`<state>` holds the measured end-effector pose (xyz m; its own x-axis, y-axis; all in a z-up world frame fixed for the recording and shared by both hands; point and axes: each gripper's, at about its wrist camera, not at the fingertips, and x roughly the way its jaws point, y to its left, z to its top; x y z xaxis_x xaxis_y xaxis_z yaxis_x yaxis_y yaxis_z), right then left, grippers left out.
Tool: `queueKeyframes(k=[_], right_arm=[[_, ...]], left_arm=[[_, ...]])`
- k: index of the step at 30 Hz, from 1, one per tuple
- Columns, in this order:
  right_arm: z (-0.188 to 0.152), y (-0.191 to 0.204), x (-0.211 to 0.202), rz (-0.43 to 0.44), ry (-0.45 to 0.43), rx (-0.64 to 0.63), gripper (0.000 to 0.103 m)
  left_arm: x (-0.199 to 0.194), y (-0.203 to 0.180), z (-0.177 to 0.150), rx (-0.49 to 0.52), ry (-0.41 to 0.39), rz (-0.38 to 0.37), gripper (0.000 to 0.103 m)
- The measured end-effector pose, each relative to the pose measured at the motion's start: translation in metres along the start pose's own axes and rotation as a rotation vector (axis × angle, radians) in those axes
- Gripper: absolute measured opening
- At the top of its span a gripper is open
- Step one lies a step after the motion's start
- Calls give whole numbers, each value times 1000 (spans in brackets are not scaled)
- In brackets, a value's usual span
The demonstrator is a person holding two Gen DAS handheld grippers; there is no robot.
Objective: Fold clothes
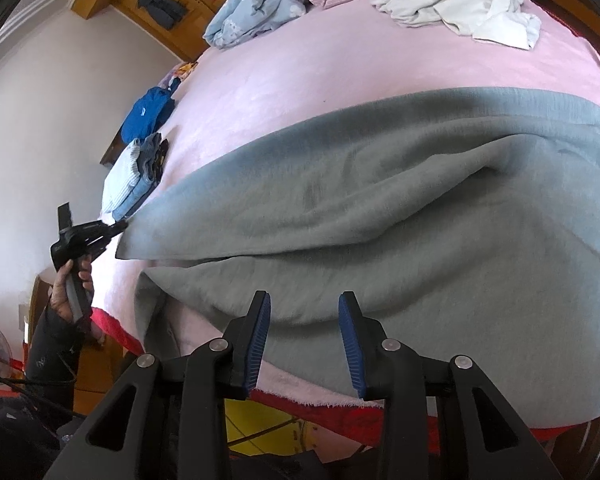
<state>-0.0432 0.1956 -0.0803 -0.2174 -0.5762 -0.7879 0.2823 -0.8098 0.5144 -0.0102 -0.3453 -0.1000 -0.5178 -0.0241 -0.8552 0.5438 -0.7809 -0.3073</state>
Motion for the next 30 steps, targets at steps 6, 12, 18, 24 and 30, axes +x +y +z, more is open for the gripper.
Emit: queueKeyframes(k=[6,12,18,24,30], right_arm=[[15,-27,-24,-73,-69,39,37],[49,-99,-78,-226,-173,132,55],[96,-127,-71,-389,-91,-34,55],[132,-178,-56,-576,38,-140,58],[125,-249,-56,-496,38,82,60]], left_arm=[[24,-11,3,49,57,27,1],[39,-69,-10,175,115,-107,1],[52,-134,-12,432,161,-117,8],[64,-153,-9,520,209,-77,10],[86,-158,-15,521,244,-56,9]])
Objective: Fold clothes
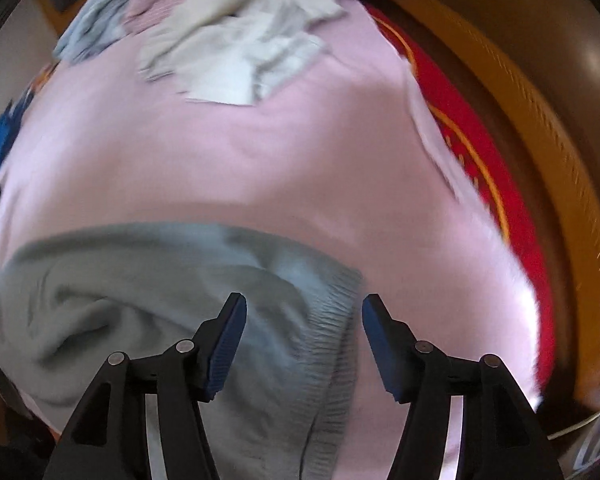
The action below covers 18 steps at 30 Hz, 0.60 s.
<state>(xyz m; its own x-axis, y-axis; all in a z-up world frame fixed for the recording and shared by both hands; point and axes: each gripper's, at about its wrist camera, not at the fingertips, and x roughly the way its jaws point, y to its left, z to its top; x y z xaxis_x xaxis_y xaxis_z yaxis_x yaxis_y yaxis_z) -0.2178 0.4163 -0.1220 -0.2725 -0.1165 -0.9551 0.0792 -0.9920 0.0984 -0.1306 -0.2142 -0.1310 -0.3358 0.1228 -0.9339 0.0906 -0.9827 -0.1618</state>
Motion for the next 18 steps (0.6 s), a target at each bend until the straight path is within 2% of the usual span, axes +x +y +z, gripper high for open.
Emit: queueKeyframes(k=[3,6,8,9,12,16,18], right_arm=[[-4,-1,19,46,31,32,60],[-5,8,32,0,35,21,60],[-1,17,28,-17,-6,9,36],[2,22,24,-16,-29,0,10],[14,45,4,43,-121,-49,10],[48,90,-27,0,-271,-174,10],[68,91,-28,-22,-276,-164,10]], left_arm=[[7,-2,-3,-29,16,-38,9],[9,-5,-6,-36,18,-55,9],[8,-2,-10,-54,19,-61,9],[7,0,-13,-65,19,-63,9],[5,8,-20,-102,15,-75,9],[2,16,-28,-141,3,-79,9],[-2,20,-32,-153,-4,-84,9]])
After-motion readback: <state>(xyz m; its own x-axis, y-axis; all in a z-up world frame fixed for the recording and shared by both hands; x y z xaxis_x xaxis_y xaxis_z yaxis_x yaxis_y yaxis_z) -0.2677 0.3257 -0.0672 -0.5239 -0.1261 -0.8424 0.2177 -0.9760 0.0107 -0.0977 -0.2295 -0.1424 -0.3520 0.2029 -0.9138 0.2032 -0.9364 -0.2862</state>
